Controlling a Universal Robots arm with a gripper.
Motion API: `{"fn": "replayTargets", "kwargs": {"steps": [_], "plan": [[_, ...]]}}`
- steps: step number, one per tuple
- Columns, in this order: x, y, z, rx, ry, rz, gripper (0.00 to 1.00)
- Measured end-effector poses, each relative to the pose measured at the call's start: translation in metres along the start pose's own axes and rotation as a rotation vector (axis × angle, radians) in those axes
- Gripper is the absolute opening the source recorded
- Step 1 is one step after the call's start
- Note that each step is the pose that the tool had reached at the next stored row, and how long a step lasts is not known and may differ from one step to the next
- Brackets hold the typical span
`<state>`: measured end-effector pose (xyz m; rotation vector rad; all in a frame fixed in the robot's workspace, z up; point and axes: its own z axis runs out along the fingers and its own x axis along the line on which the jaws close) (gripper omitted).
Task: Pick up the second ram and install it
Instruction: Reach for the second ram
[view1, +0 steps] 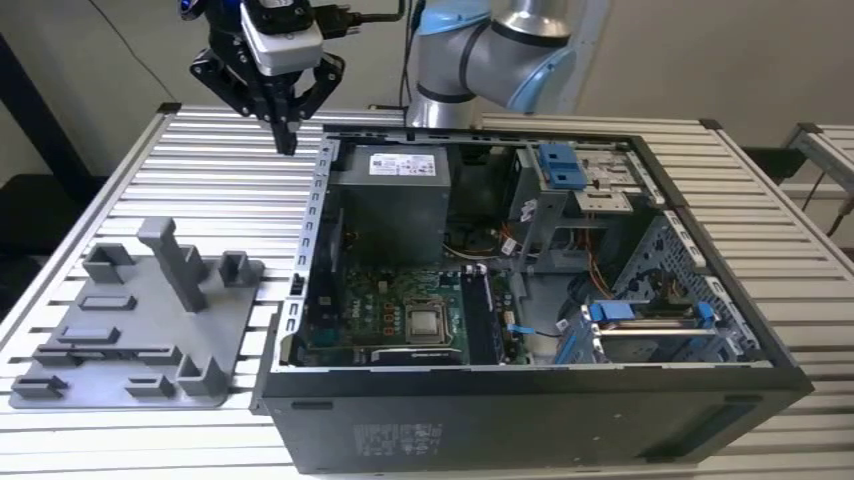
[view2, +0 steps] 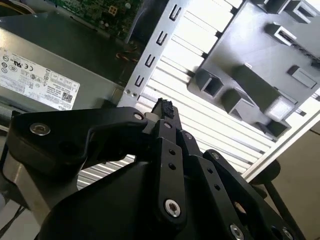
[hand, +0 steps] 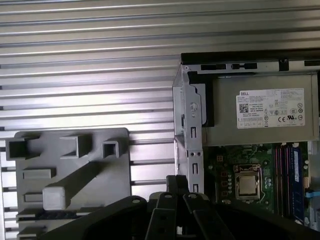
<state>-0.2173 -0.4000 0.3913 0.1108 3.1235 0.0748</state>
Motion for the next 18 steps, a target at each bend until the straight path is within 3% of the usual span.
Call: {"fn": "replayTargets", "kwargs": {"steps": [6,18], "plan": [[0.0149,-0.0022,0.0007,0.0001,0.0019,0.0,0.11],[0.0558,-0.0059,0.0029,0.0001,0.0021,0.0,0.11]]}}
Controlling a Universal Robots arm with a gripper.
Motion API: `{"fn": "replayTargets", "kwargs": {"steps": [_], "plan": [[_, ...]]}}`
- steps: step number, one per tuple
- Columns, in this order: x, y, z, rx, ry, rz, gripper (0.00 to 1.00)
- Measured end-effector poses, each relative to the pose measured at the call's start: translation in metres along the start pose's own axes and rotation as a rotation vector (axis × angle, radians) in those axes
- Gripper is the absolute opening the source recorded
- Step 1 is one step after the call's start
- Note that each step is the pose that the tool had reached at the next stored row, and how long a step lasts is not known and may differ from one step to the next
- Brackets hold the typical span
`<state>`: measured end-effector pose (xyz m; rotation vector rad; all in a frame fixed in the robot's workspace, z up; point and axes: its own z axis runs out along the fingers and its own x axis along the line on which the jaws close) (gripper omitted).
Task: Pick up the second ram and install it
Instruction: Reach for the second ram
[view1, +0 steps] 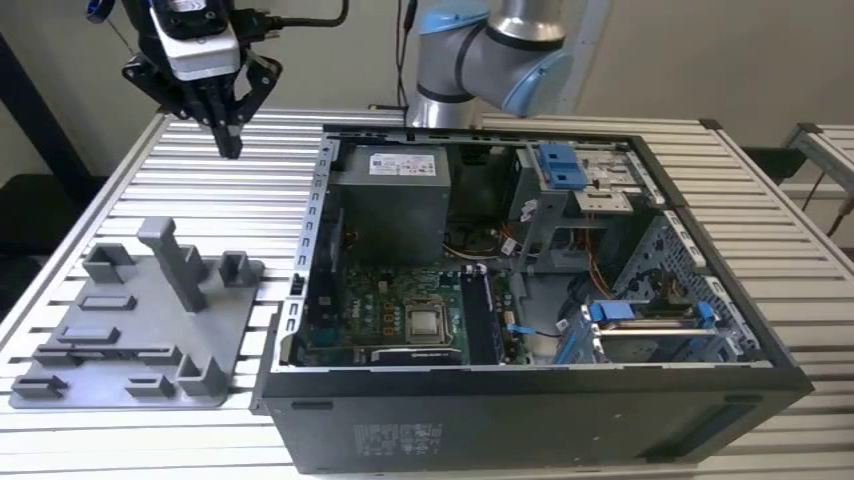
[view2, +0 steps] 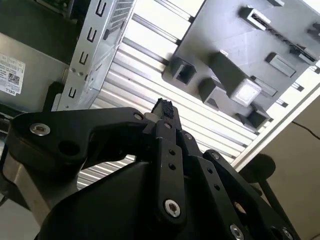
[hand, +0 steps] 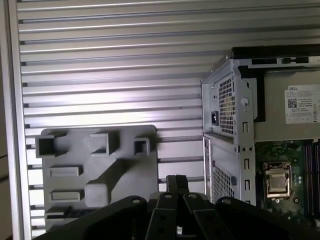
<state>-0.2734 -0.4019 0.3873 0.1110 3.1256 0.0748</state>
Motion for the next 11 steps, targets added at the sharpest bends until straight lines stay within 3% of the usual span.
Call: {"fn": "replayTargets", "kwargs": {"steps": [4,11], "plan": [[0.0136,-0.0011,0.0016,0.0001,0.001,0.0,0.11],[0.036,-0.0029,0.0053,0.0011,0.0161,0.001,0.11]]}}
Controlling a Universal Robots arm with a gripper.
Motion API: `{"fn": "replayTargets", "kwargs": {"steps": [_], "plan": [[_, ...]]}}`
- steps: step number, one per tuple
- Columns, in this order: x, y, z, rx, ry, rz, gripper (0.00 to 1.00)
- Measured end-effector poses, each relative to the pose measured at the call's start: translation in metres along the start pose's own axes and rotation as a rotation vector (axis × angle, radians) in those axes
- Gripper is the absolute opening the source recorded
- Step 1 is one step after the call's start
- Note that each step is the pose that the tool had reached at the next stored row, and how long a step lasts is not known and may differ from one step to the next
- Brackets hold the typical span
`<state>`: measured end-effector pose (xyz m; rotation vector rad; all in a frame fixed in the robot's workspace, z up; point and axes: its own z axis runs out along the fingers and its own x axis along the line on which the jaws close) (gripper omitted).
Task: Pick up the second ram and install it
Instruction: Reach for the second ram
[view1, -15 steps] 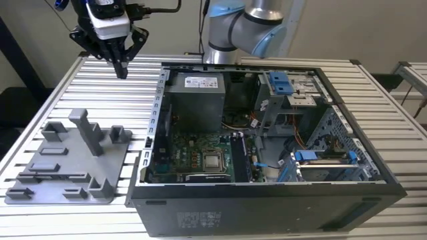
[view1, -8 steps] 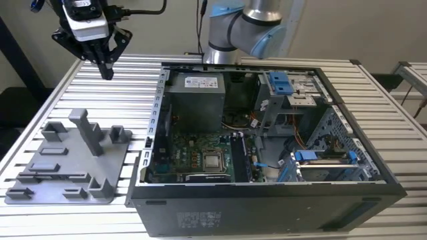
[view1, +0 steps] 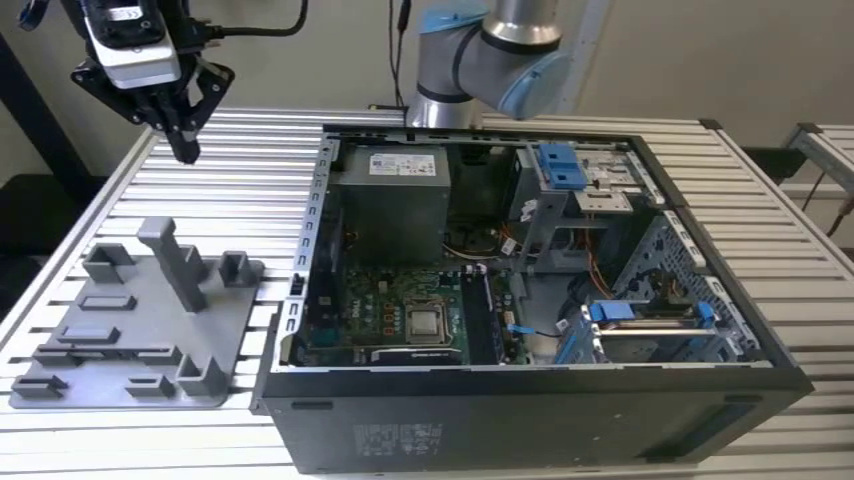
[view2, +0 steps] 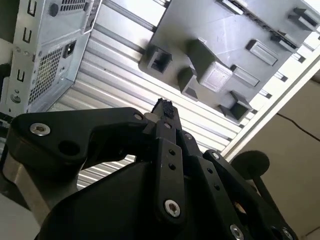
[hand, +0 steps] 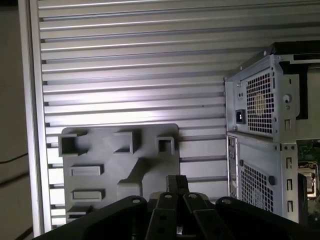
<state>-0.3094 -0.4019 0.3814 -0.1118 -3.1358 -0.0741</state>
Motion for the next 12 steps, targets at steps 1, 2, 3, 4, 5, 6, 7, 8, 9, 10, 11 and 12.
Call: {"fn": "replayTargets", "kwargs": {"steps": [1,2,3,4,5,6,7,8,9,10,11,12], "plan": [[0.0033,-0.0003,0.0007,0.0001,0.0016,0.0,0.11],[0.0064,-0.0005,0.0013,0.0002,0.0033,0.0,0.11],[0.0096,-0.0008,0.0019,0.0004,0.0049,0.0,0.11],[0.0128,-0.001,0.0024,0.0005,0.0066,0.0,0.11],[0.0159,-0.0013,0.0029,0.0006,0.0081,0.001,0.11],[0.0188,-0.0015,0.0033,0.0007,0.0093,0.001,0.11],[0.0219,-0.0018,0.0036,0.0007,0.0096,0.0,0.11],[0.0248,-0.002,0.0039,0.0007,0.0097,0.0,0.11],[0.0277,-0.0022,0.004,0.0007,0.0097,0.001,0.11],[0.0308,-0.0024,0.0042,0.0007,0.0097,0.001,0.11],[0.0342,-0.0026,0.0043,0.0007,0.0098,0.001,0.11],[0.0379,-0.0029,0.0043,0.0008,0.0099,0.001,0.11]]}}
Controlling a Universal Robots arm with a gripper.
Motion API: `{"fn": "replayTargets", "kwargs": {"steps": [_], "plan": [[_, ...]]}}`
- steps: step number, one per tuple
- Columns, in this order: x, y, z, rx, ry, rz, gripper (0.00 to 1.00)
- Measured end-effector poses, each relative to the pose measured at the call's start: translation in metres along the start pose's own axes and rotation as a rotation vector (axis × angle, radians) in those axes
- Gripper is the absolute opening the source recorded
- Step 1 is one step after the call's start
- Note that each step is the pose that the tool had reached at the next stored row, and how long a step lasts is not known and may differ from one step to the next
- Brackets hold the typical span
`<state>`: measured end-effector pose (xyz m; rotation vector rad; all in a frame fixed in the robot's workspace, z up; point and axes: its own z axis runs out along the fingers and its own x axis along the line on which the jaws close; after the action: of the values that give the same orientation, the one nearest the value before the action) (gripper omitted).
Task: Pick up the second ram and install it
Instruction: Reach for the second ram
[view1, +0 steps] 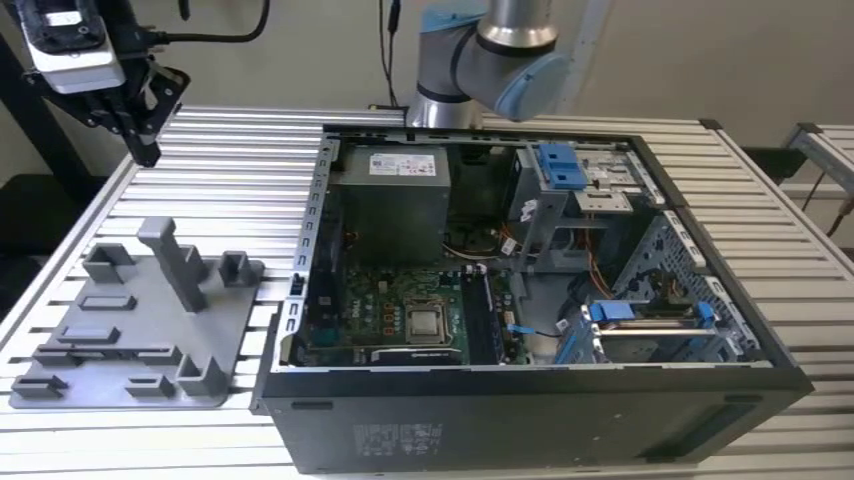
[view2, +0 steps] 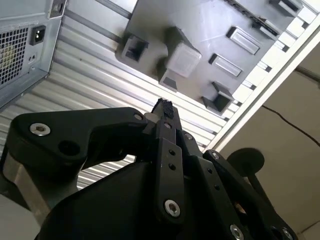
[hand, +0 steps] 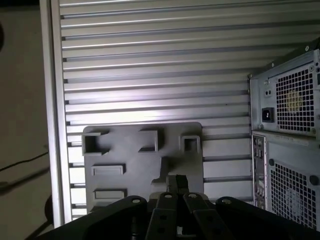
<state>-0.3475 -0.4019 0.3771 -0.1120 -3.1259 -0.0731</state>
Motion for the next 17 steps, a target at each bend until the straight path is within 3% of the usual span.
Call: {"fn": "replayTargets", "kwargs": {"steps": [14,17], "plan": [[0.0472,-0.0038,0.0029,-0.0001,-0.0001,0.0,0.11],[0.0527,-0.0042,0.0031,-0.0001,-0.0001,0.0,0.11]]}}
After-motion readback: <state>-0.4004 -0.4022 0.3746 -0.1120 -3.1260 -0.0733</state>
